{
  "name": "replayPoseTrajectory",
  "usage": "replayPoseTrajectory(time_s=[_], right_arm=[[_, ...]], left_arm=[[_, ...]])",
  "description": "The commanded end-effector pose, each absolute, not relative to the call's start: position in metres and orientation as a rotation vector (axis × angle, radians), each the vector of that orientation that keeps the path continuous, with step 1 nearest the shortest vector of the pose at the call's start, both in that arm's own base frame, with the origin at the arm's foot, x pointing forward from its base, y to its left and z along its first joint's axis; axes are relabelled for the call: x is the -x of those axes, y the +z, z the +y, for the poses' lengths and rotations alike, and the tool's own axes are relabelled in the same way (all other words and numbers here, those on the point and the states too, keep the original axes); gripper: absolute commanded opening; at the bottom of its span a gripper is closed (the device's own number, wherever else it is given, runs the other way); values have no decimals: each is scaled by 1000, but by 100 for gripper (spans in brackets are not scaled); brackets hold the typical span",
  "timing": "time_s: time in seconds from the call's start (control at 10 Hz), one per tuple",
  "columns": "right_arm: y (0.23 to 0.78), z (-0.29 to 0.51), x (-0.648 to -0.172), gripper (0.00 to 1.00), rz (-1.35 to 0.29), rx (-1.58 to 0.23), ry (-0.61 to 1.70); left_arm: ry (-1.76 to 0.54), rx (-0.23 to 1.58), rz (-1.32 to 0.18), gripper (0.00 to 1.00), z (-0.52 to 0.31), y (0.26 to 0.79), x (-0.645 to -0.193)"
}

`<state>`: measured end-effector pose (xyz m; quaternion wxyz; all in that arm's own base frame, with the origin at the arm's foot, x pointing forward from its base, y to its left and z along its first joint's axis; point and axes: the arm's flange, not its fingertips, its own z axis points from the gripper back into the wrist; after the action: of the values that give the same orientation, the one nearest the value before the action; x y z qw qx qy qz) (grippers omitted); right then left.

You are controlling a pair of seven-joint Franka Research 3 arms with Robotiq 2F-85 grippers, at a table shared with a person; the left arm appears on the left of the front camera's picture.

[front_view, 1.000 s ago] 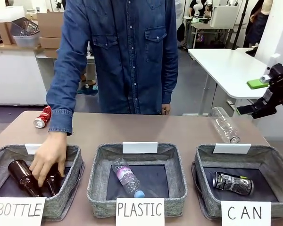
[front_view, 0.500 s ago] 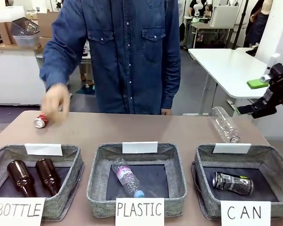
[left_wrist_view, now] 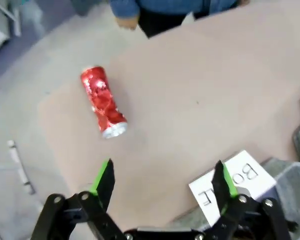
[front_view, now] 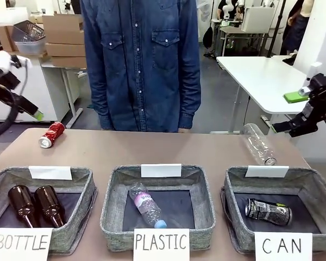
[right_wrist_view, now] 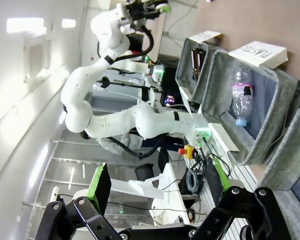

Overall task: Sort the can waste into the basket.
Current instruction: Pick up the can waste from the table and place it in the right Fabric basket.

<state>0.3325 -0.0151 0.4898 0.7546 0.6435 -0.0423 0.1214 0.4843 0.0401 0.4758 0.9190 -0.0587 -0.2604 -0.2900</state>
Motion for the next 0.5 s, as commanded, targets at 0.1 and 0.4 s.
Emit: replayPoseTrajectory(time_s=[0.1,0.4], right_arm=[[489,-17,-332,100,-103,-1400,294],[489,-17,-332,100,-103,-1400,294]], left_arm=[[-539,201,-525,100,57,490,-473],[-566,167,-529,100,52,480,-479]])
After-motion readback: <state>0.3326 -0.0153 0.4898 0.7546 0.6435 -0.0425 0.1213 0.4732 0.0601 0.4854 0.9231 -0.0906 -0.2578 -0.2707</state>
